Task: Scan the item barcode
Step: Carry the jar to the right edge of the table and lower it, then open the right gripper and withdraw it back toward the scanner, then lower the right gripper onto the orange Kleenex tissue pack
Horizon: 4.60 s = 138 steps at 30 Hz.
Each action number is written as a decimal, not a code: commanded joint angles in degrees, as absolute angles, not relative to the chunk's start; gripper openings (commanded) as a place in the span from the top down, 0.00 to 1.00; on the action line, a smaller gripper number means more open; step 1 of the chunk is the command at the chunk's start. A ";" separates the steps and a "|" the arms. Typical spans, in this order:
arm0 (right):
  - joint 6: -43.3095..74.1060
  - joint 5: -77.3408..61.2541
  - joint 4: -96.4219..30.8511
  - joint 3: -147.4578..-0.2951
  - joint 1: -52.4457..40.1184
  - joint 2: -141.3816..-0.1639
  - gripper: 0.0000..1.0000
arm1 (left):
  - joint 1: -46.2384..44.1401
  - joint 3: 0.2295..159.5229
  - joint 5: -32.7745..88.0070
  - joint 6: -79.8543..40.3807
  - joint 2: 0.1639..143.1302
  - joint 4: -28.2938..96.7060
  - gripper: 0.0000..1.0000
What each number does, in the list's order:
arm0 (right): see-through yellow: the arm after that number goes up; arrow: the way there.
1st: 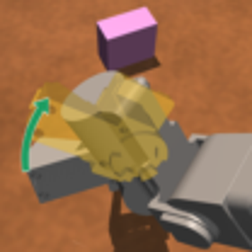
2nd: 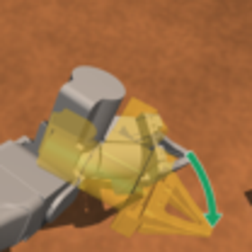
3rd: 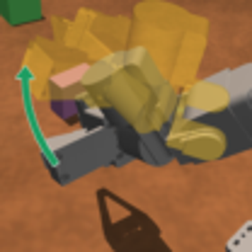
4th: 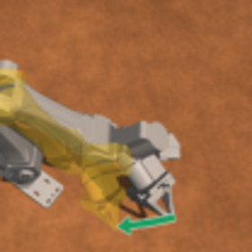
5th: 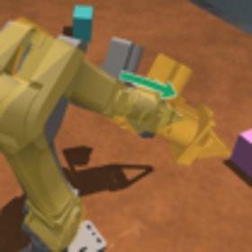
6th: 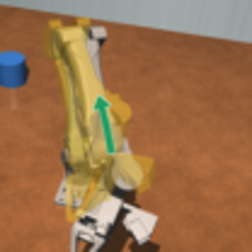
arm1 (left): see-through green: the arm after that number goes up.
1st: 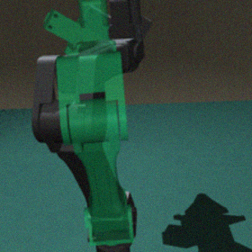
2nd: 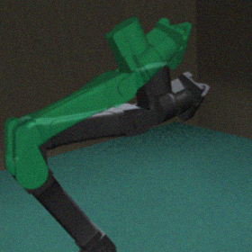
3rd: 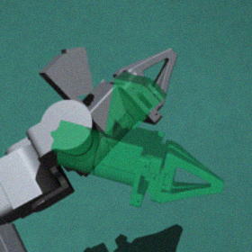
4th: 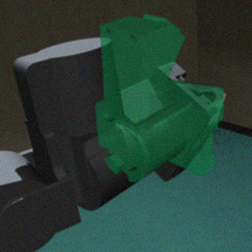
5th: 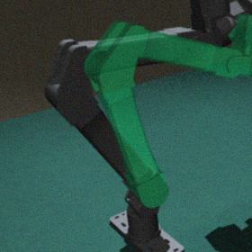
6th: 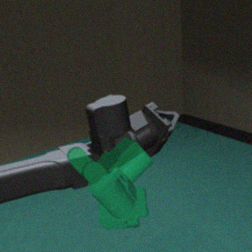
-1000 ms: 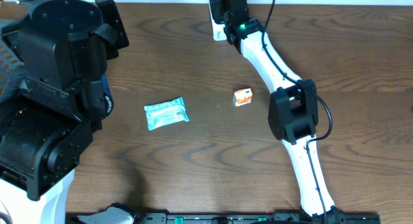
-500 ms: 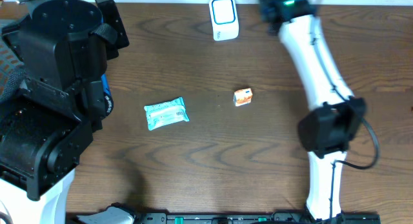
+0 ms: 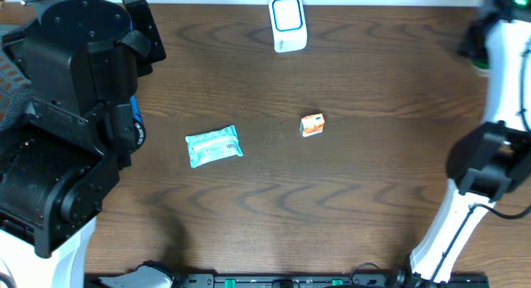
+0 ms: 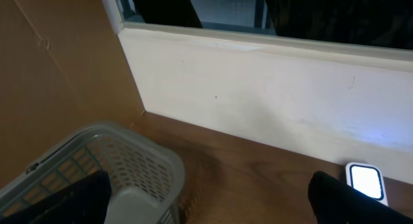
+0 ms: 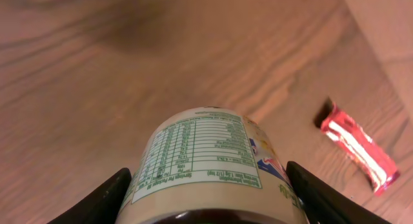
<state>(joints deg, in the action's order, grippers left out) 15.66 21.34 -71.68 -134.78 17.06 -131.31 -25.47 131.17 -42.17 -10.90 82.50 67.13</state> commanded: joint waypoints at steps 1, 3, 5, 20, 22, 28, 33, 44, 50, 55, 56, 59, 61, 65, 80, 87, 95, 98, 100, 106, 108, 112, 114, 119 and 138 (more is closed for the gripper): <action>17.80 14.09 -71.79 -135.09 22.63 -131.20 0.49 | -25.15 131.46 -42.48 -11.64 81.97 67.29 0.02; 17.80 11.33 -71.77 -134.91 25.78 -131.39 0.48 | -25.15 131.46 -42.48 -11.64 81.97 67.29 0.02; 17.85 8.16 -71.50 -133.91 28.67 -131.39 0.49 | -25.15 131.46 -42.50 -11.64 81.97 67.29 0.02; 23.64 3.90 -57.82 -110.48 38.13 -131.39 0.45 | -25.15 131.46 -42.50 -11.64 81.97 67.29 0.02; 24.27 3.88 -57.32 -109.30 38.35 -131.39 0.45 | -25.15 131.46 -42.50 -11.64 81.97 67.29 0.02; 24.18 2.66 -58.48 -110.83 38.98 -131.37 0.25 | -25.15 131.46 -42.48 -11.64 81.97 67.29 0.02; 23.31 2.66 -62.98 -114.61 39.81 -131.24 0.01 | -25.15 131.46 -42.48 -11.64 81.97 67.29 0.02; 25.74 -1.58 -70.85 -125.40 38.46 -121.03 0.01 | -25.15 131.46 -42.48 -11.64 81.97 67.29 0.02; 25.67 -10.04 -71.55 -125.40 32.62 -117.71 0.24 | -25.15 131.46 -42.48 -11.64 81.97 67.29 0.02; 25.47 -12.29 -73.56 -123.02 24.47 -117.80 0.23 | -25.15 131.46 -42.48 -11.64 81.97 67.29 0.02; 24.64 -12.32 -73.52 -122.06 22.15 -117.80 0.28 | -25.15 131.46 -42.48 -11.64 81.97 67.29 0.02; 23.51 -12.27 -72.42 -119.28 15.86 -117.80 0.52 | -25.15 131.46 -42.50 -11.64 81.97 67.29 0.02; 23.03 -11.79 -70.67 -117.47 12.05 -117.80 0.56 | -25.15 131.46 -42.48 -11.64 81.97 67.29 0.02; 18.96 -11.18 -65.93 -112.64 2.79 -117.82 0.40 | -25.15 131.46 -42.48 -11.64 81.97 67.29 0.02; 17.50 -6.52 -54.96 -100.79 -16.12 -117.99 0.53 | -25.15 131.46 -42.50 -11.64 81.97 67.29 0.02; 16.23 -6.31 -50.98 -96.88 -20.56 -118.04 0.35 | -25.15 131.46 -42.48 -11.64 81.97 67.29 0.02; 16.23 -6.33 -47.77 -93.89 -22.92 -118.10 0.43 | -25.15 131.46 -42.48 -11.64 81.97 67.29 0.02; 16.23 -6.31 -48.38 -93.08 -23.44 -118.08 0.48 | -25.15 131.46 -42.50 -11.64 81.97 67.29 0.02; 16.23 -6.31 -50.13 -92.84 -23.81 -118.10 0.52 | -25.15 131.46 -42.48 -11.64 81.97 67.29 0.02; 17.26 -6.55 -57.87 -92.40 -25.28 -118.08 0.63 | -25.15 131.46 -42.48 -11.64 81.97 67.29 0.02; 18.02 -6.59 -60.51 -92.40 -26.00 -118.08 0.65 | -25.15 131.46 -42.48 -11.64 81.97 67.29 0.02; 18.02 -6.81 -63.18 -92.42 -27.33 -118.08 0.62 | -25.15 131.46 -42.48 -11.64 81.97 67.29 0.02; 17.98 -6.79 -63.77 -92.49 -27.79 -118.06 0.59 | -25.15 131.46 -42.48 -11.64 81.97 67.29 0.02; 17.98 -5.65 -65.01 -92.60 -27.05 -117.95 0.62 | -25.15 131.46 -42.48 -11.62 81.97 67.29 0.02; 26.30 6.31 -53.91 -80.23 -19.25 -118.04 0.69 | -25.15 131.46 -42.48 -11.64 81.97 67.29 0.02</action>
<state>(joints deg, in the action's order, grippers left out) 25.23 9.43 -55.07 -83.20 -19.25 -117.75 -25.47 131.17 -42.17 -10.90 82.50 67.13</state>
